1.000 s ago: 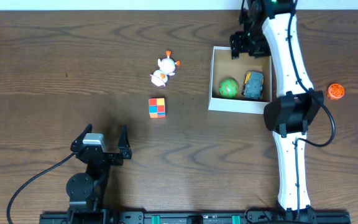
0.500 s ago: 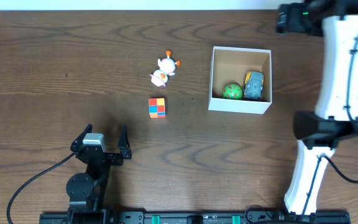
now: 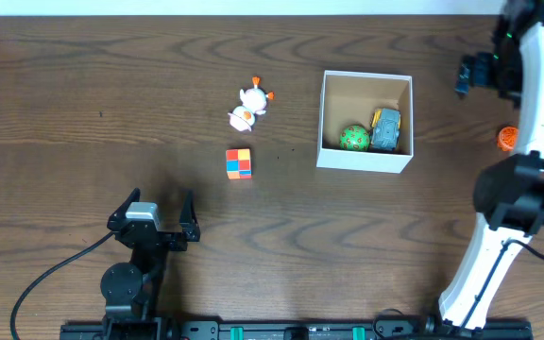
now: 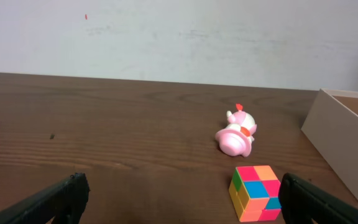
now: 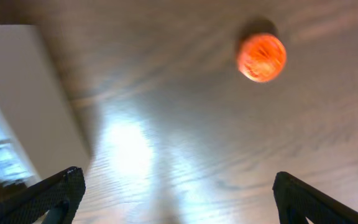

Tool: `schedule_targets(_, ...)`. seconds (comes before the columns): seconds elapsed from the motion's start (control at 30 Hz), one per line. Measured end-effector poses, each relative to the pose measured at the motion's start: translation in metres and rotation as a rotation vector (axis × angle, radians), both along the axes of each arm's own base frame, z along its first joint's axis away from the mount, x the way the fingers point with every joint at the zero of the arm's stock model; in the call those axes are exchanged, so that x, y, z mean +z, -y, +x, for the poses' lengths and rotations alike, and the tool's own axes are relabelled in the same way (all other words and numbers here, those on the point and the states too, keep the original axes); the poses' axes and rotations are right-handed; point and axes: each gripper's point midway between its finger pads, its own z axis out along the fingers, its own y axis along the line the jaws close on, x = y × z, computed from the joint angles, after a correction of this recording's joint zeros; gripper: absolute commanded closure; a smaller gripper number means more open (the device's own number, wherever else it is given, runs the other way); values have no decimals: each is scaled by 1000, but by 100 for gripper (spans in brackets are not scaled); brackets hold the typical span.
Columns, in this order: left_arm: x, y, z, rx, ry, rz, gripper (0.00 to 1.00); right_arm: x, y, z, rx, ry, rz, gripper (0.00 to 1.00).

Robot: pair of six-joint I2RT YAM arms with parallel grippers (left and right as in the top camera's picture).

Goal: Pack container
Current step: 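Release the green ball and move right gripper to orange ball, then lower the right gripper onto the orange spiky ball and grasp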

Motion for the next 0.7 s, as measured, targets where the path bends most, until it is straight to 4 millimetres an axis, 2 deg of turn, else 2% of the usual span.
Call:
schedule_targets(0.17,0,0,0,0,0,0,2,-21,44,-10,-124,2,22,1)
schedule_targets(0.27,0,0,0,0,0,0,2,-39,59,-18,-174,-13,52,1)
schedule_targets(0.37,0,0,0,0,0,0,2,-63,66,-23,-197,-30,74,1)
schedule_targets(0.5,0,0,0,0,0,0,2,-90,64,-24,-201,-38,91,1)
schedule_targets(0.7,0,0,0,0,0,0,2,-111,68,-18,-204,-8,87,1)
